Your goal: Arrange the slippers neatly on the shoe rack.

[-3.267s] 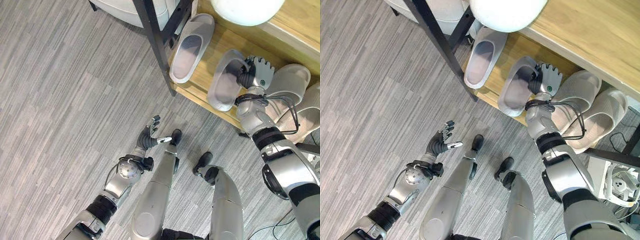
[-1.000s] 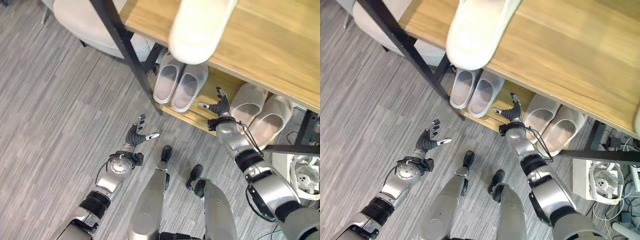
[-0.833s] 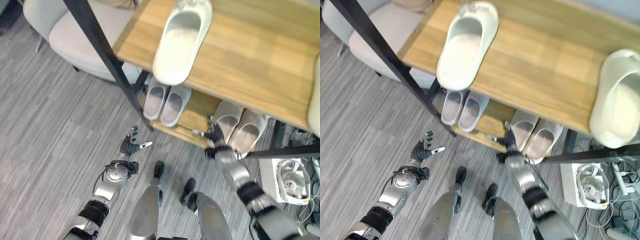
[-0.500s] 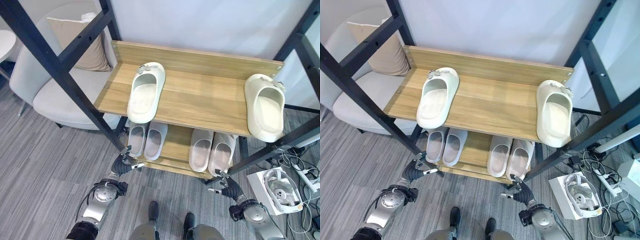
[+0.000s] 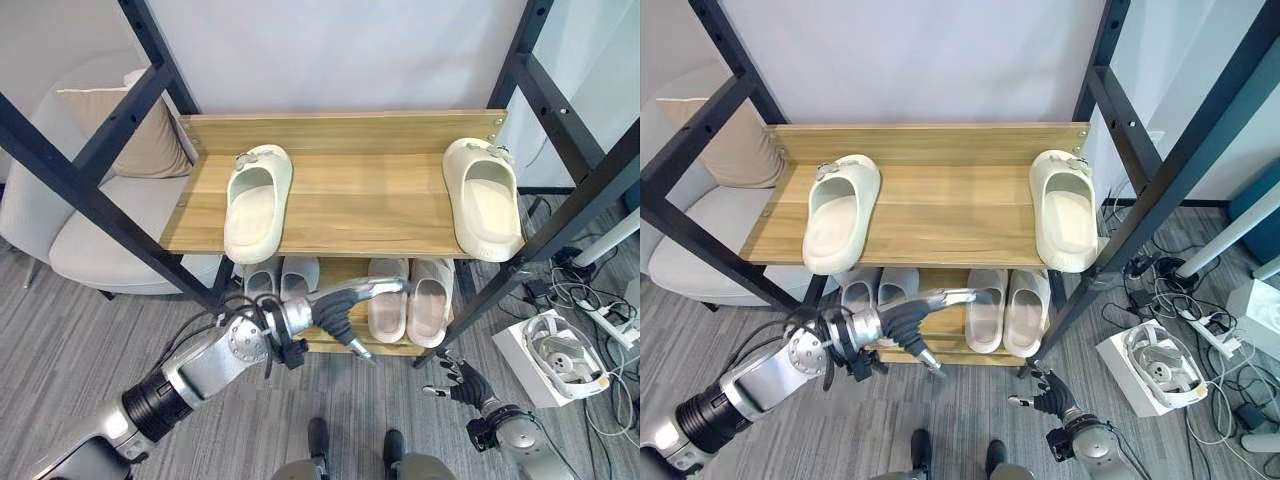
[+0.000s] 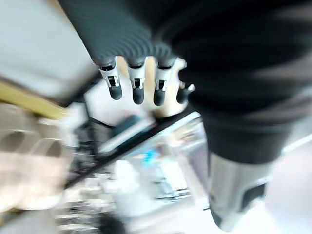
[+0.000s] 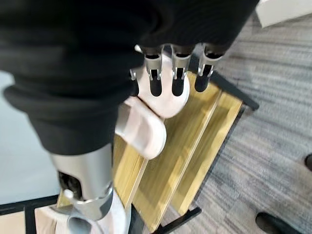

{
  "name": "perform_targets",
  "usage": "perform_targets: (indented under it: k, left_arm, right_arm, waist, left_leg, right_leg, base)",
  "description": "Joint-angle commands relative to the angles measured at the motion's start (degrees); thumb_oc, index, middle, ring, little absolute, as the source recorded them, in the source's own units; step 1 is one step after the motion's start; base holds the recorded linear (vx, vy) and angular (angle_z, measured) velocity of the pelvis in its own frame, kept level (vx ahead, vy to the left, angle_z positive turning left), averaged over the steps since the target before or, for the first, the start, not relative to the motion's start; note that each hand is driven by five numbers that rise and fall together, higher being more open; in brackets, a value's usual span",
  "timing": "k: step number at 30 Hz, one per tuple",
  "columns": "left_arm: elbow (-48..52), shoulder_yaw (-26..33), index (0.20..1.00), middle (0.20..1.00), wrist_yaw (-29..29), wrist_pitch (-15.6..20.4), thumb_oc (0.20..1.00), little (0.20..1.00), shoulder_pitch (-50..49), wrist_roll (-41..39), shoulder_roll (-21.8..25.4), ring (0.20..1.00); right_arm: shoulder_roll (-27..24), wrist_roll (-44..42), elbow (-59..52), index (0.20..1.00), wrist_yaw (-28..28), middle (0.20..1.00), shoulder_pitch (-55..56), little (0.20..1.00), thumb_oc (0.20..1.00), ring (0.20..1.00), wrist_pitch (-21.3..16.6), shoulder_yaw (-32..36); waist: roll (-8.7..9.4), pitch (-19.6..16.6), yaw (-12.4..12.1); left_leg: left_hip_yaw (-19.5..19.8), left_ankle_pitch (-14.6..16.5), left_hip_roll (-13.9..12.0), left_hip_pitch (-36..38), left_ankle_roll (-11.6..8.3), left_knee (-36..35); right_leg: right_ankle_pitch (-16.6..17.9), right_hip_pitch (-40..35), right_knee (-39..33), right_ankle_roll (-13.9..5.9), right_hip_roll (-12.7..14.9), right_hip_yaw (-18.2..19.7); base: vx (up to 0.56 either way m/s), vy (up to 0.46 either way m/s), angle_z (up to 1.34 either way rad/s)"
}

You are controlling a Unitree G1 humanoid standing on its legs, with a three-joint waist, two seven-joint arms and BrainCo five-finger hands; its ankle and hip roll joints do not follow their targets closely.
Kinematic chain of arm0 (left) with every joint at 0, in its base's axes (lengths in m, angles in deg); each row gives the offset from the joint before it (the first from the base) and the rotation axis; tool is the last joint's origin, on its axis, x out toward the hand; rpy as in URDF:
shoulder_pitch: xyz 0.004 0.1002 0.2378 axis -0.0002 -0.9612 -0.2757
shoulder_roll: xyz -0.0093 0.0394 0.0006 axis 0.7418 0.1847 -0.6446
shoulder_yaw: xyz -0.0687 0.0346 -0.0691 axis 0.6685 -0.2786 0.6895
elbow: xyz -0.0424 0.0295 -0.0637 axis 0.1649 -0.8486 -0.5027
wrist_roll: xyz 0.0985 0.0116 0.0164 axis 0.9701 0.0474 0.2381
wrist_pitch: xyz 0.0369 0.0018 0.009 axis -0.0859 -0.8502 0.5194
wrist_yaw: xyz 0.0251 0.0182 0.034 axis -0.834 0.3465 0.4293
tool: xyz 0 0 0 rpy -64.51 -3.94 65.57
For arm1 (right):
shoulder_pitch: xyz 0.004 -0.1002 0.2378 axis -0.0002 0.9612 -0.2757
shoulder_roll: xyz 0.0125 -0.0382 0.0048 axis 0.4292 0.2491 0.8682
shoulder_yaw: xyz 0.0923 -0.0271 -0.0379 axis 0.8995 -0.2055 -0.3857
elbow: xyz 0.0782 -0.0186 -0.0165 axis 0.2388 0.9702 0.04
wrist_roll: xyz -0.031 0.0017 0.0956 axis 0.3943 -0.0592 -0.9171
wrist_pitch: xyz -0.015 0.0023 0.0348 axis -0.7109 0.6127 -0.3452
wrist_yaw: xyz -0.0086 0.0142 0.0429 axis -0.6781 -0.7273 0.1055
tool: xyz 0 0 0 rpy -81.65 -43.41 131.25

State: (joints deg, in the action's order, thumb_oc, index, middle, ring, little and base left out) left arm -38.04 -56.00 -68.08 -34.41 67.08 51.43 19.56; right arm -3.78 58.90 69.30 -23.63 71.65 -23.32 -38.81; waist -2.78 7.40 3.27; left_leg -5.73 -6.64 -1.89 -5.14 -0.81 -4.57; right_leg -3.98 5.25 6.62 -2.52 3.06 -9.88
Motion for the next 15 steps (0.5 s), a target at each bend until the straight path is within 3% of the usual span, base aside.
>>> perform_targets:
  k: [1,4,5,7,8,10,11,13,15]
  left_arm:
    - [-0.57,9.79,1.0,1.0,2.91,2.06,1.0,1.0,0.87,-14.33,-5.29,1.0]
    - [-1.67,16.72,1.0,1.0,9.91,4.74,1.0,1.0,0.29,-12.59,-10.64,1.0]
    - [-4.05,23.13,1.0,1.0,19.2,6.73,1.0,1.0,1.44,-2.36,-13.75,1.0]
    - [-5.4,26.8,1.0,1.0,26.18,7.11,1.0,1.0,3.18,9.22,-12.59,1.0]
    - [-7.77,28.99,1.0,1.0,33.17,6.16,1.0,1.0,5.86,24.37,-8.82,1.0]
    - [-12.41,29.23,1.0,1.0,40.86,3.4,1.0,1.0,10.47,37.71,-2.91,1.0]
    - [-14.63,28.72,1.0,1.0,43.01,2.16,1.0,1.0,12.17,41.81,-0.56,1.0]
    - [-22.94,24.99,1.0,1.0,46.54,-3.13,1.0,1.0,18.48,52.69,8.59,1.0]
    - [-29.84,19.52,1.0,1.0,46.52,-6.76,1.0,1.0,23.04,58.92,14.73,1.0]
  right_arm:
    - [1.92,-1.04,-3.17,1.0,0.48,1.0,-1.09,1.0,1.0,1.0,-2.28,-0.26]
    - [2.91,-1.02,-3.53,1.0,-0.01,1.0,-0.76,1.0,1.0,1.0,-2.38,-0.67]
    - [3.85,-0.88,-3.08,1.0,-0.97,1.0,-1.33,1.0,1.0,1.0,-2.76,-1.42]
    - [4.16,-0.95,-2.68,1.0,-1.77,1.0,-1.97,1.0,1.0,1.0,-3.31,-1.73]
    - [4.1,-1.07,-2.41,1.0,-2.44,1.0,-2.69,1.0,1.0,1.0,-4.49,-2.22]
    - [3.03,-1.48,-2.74,1.0,-2.61,1.0,-2.74,1.0,1.0,1.0,-5.52,-2.9]
    - [2.69,-1.76,-3.04,1.0,-2.57,1.0,-2.76,1.0,1.0,1.0,-5.83,-3.01]
    - [0.95,-2.82,-3.75,1.0,-1.74,1.0,-1.96,1.0,1.0,1.0,-6.57,-3.23]
    - [-0.43,-4.17,-4.8,1.0,-1.11,1.0,-1.22,1.0,1.0,1.0,-7.09,-3.44]
  waist:
    - [4.05,0.24,0.09]
    - [4.35,0.06,-0.12]
    - [4.69,0.17,-0.3]
    - [4.68,0.19,-0.31]
    - [4.51,0.21,-0.4]
    - [4.23,-0.12,-0.22]
    - [4.2,-0.17,-0.11]
    - [3.73,-0.39,0.29]
    - [3.4,-0.3,0.76]
  left_leg:
    - [-0.15,7.46,-0.11,4.64,-1.42,-0.43]
    - [0.07,7.55,-0.17,4.93,-1.51,-0.43]
    - [0.27,7.65,-0.3,5.08,-1.64,-0.43]
    - [0.27,7.73,-0.39,5.16,-1.79,-0.43]
    - [0.09,8.15,-0.6,5.53,-2.04,-0.43]
    - [-0.19,7.87,-0.66,5.32,-2.26,-0.43]
    - [-0.24,7.94,-0.71,5.37,-2.35,-0.43]
    - [-0.49,7.91,-0.86,5.25,-2.65,-0.43]
    - [-0.8,7.77,-0.91,5.0,-2.78,-0.43]
  right_leg:
    - [7.78,-3.47,-10.36,-7.23,5.84,-0.68]
    - [7.54,-3.96,-10.44,-6.93,5.77,-0.82]
    - [7.3,-4.42,-10.67,-6.62,5.65,-0.94]
    - [7.31,-4.48,-10.89,-6.57,5.57,-0.9]
    - [7.05,-4.89,-11.12,-6.7,5.42,-1.0]
    - [7.27,-4.77,-11.33,-6.88,5.5,-1.06]
    - [7.21,-4.79,-11.36,-6.96,5.49,-1.11]
    - [7.26,-4.74,-11.4,-7.32,5.49,-1.36]
    - [7.36,-4.3,-11.35,-7.58,5.38,-1.18]
  base:
    - [0.04,-0.044,-0.02]
    - [0.02,-0.05,0.01]
    - [0.02,-0.062,0.01]
    - [0.03,-0.048,0.0]
    - [0.06,-0.037,0.02]
    - [0.05,-0.019,0.05]
    - [0.05,-0.004,0.07]
    - [0.06,0.005,0.05]
    - [0.05,0.018,-0.01]
